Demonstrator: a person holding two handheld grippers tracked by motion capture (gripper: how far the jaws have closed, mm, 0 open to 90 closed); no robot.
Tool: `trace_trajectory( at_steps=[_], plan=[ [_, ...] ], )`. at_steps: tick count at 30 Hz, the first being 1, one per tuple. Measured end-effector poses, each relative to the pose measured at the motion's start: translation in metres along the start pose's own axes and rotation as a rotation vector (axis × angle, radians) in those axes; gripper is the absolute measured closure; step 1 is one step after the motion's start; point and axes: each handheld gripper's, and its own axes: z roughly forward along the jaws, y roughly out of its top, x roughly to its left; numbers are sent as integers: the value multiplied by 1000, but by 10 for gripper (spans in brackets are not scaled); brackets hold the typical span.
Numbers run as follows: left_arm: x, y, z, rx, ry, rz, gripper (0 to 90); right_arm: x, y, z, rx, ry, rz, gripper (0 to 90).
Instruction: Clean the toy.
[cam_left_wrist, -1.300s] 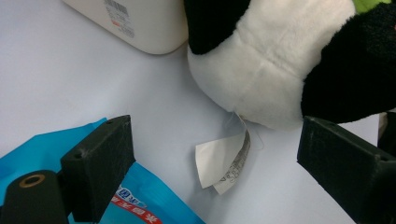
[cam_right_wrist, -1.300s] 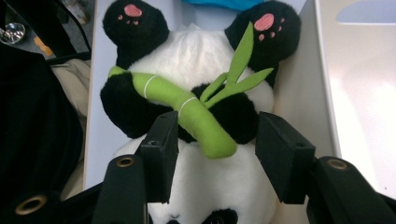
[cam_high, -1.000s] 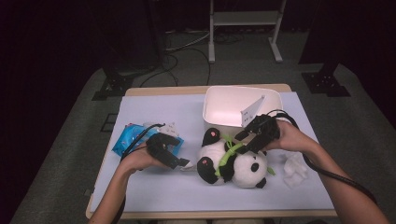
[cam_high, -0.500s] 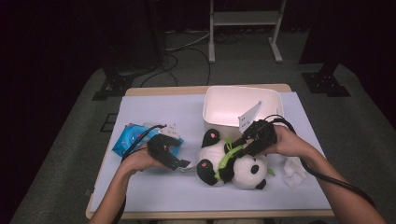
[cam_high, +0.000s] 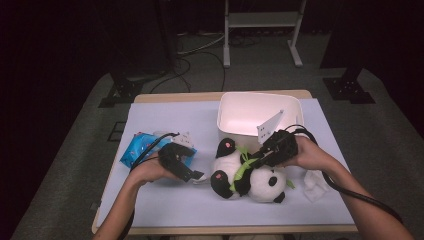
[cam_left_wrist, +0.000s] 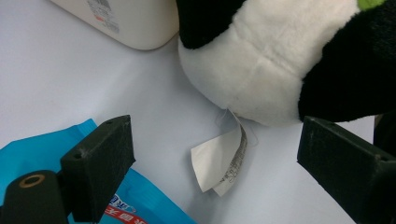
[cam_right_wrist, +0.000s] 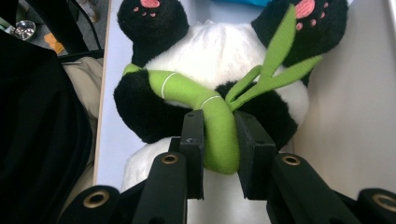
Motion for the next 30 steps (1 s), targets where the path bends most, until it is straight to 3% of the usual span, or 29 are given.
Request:
trace_trajectory(
  at_steps=[5,10,30],
  plan=[
    [1,0,0,-3,2,-4,101,0,2,-2,-20,-2,-4,749],
    [1,-2,-1,-8,4,-3,101,2,6,-4,-3,-21,-40,756],
    [2,-4,-4,-14,6,-16,101,12,19,-26,-26,-18,-60,768]
  ],
)
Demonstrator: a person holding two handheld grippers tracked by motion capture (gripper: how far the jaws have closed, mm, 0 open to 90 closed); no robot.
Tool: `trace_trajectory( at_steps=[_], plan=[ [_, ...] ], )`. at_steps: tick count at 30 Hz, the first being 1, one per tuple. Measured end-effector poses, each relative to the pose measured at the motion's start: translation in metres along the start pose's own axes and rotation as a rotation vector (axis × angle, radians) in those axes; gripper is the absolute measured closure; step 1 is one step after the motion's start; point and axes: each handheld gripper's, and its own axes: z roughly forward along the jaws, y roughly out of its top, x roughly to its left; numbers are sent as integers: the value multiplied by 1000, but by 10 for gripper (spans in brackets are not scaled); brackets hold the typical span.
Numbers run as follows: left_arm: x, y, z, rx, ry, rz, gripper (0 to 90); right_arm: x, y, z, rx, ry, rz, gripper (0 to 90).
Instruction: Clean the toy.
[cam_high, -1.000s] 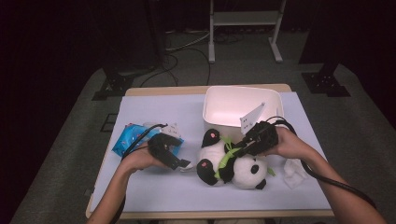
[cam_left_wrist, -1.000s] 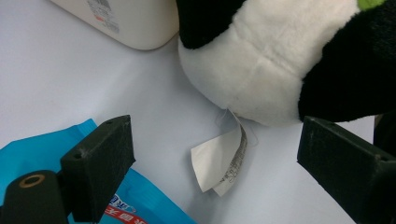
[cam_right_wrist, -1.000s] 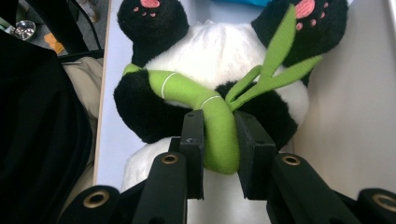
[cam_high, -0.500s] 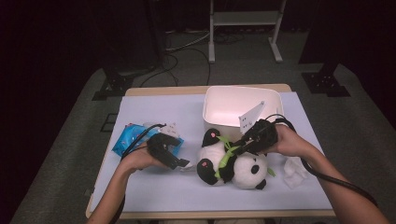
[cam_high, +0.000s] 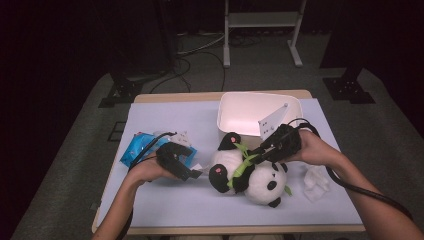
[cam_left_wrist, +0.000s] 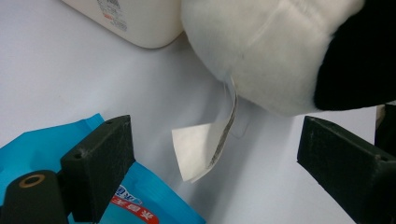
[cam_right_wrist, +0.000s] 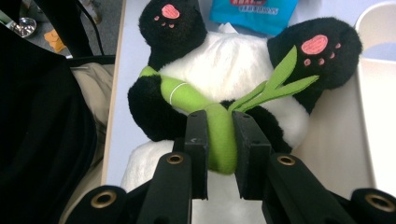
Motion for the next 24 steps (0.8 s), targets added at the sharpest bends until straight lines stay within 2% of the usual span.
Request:
trace_trajectory(
  at_steps=[8,24],
  plan=[
    [1,0,-5,6,4,8,101,4,10,-20,-8,-11,-8,768],
    [4,1,-7,-1,4,0,101,10,41,-74,21,-99,-39,769]
  ],
)
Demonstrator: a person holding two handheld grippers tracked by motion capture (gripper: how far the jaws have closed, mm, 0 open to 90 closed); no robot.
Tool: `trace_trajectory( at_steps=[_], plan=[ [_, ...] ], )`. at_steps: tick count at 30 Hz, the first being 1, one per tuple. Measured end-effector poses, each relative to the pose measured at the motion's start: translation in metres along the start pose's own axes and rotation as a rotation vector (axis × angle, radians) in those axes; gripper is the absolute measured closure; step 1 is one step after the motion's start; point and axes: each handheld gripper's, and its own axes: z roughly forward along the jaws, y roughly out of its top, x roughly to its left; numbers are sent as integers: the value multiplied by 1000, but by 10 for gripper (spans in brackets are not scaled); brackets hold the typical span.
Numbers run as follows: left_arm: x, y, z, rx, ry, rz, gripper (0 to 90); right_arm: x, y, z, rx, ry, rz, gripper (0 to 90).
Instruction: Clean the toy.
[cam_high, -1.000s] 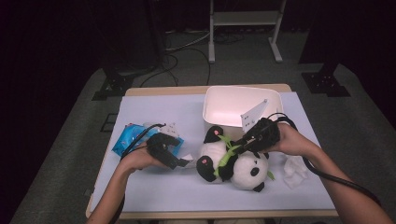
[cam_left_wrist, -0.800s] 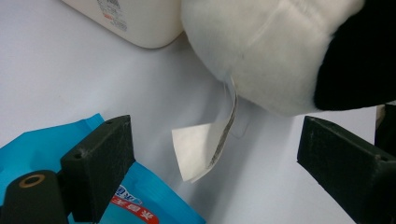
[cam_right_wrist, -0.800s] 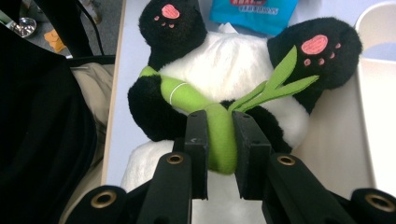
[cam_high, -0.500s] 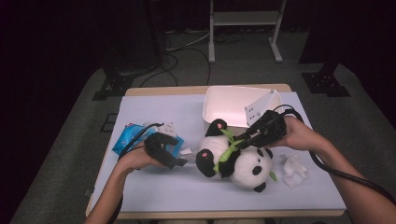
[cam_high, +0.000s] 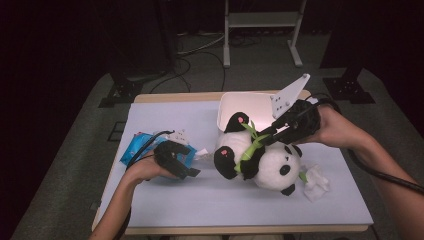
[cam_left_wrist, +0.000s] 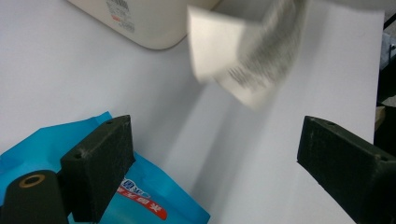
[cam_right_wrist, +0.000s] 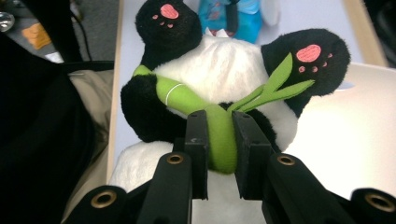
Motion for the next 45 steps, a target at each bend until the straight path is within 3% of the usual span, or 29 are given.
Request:
trace_trajectory(
  at_steps=[8,17,32,45],
  plan=[
    [-1,3,-2,-3,-3,-3,100,-6,8,-24,4,-46,11,769],
    [5,4,-3,1,-5,-11,101,-26,18,-44,19,-85,20,769],
    [14,6,-13,-11,7,-26,101,-75,24,-56,39,-112,58,768],
    [15,6,-15,-14,7,-27,101,-97,25,-53,42,-107,78,768]
  ],
)
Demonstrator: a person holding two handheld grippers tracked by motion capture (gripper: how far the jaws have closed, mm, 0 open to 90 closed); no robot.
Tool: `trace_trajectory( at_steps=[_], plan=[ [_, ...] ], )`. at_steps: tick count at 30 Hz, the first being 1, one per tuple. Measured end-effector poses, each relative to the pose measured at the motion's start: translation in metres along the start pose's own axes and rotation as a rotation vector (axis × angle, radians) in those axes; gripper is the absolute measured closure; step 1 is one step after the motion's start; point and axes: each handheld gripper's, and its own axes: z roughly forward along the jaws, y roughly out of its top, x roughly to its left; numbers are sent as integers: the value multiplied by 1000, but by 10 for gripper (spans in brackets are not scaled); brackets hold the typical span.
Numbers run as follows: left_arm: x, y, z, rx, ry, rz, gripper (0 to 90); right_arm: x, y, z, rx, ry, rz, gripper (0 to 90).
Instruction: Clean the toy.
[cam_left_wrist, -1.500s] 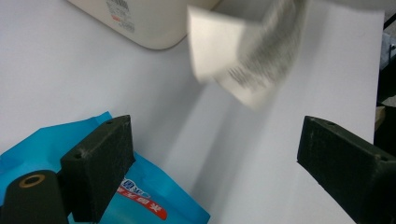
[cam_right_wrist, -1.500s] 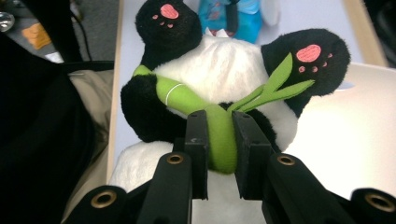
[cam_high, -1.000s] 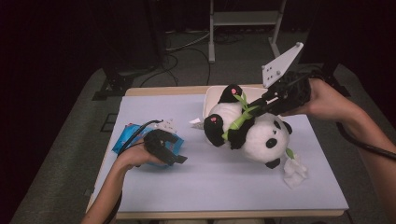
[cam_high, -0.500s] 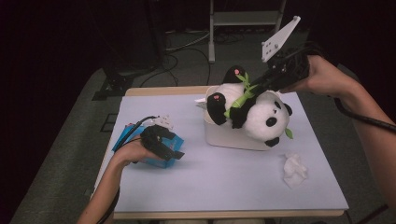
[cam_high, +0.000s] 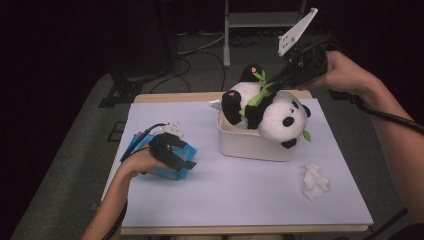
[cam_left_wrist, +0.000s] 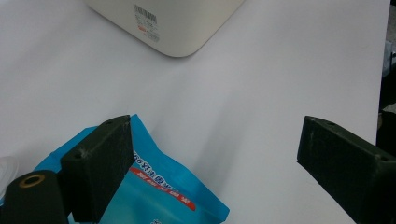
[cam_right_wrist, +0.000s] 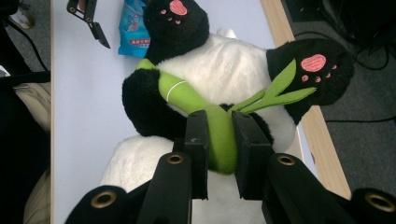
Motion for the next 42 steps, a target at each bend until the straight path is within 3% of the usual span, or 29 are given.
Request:
trace_trajectory(
  at_steps=[13,25,35,42],
  plan=[
    [2,-3,-3,-6,6,-8,101,-32,-1,13,38,-11,44,768],
    [2,-6,-5,-13,14,-19,101,-56,-7,46,84,2,70,767],
    [2,-9,-3,-8,8,-21,101,-58,-12,69,75,37,71,767],
    [1,-7,-3,-12,6,-19,101,-54,-20,86,106,68,69,766]
  ],
)
